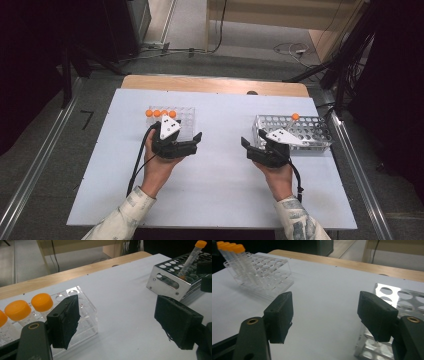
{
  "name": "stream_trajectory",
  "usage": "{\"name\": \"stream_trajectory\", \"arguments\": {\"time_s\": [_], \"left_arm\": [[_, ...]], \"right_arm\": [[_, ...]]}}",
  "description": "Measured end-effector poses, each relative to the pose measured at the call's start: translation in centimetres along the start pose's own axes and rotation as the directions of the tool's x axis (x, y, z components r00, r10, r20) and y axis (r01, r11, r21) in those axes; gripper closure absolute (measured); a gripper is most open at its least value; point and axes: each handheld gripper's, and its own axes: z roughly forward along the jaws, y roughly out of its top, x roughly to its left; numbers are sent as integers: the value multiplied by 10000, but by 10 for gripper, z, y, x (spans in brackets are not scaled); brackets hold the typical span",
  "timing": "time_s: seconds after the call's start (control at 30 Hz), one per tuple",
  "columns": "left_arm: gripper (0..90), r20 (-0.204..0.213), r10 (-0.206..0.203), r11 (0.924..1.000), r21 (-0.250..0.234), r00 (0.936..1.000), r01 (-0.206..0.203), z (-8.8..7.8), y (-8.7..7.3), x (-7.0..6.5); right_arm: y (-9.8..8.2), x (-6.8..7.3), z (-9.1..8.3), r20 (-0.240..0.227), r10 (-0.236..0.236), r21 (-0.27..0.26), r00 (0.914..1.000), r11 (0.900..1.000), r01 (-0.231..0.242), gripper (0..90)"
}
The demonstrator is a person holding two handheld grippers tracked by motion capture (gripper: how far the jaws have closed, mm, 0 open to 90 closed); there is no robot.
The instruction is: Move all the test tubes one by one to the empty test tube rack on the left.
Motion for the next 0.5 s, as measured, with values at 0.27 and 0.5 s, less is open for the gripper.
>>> {"name": "stream_trajectory", "arguments": {"time_s": [0.27,0.5], "left_arm": [[209,123,-181,9998,-98,9998,182,-3,1,2],[209,98,-152,9999,-28,9998,152,-1,0,1]], "right_arm": [[5,-30,-12,771,452,-314,9960,9986,-429,270],[4,-59,-20,1529,1076,-529,9824,9935,-1006,276]]}}
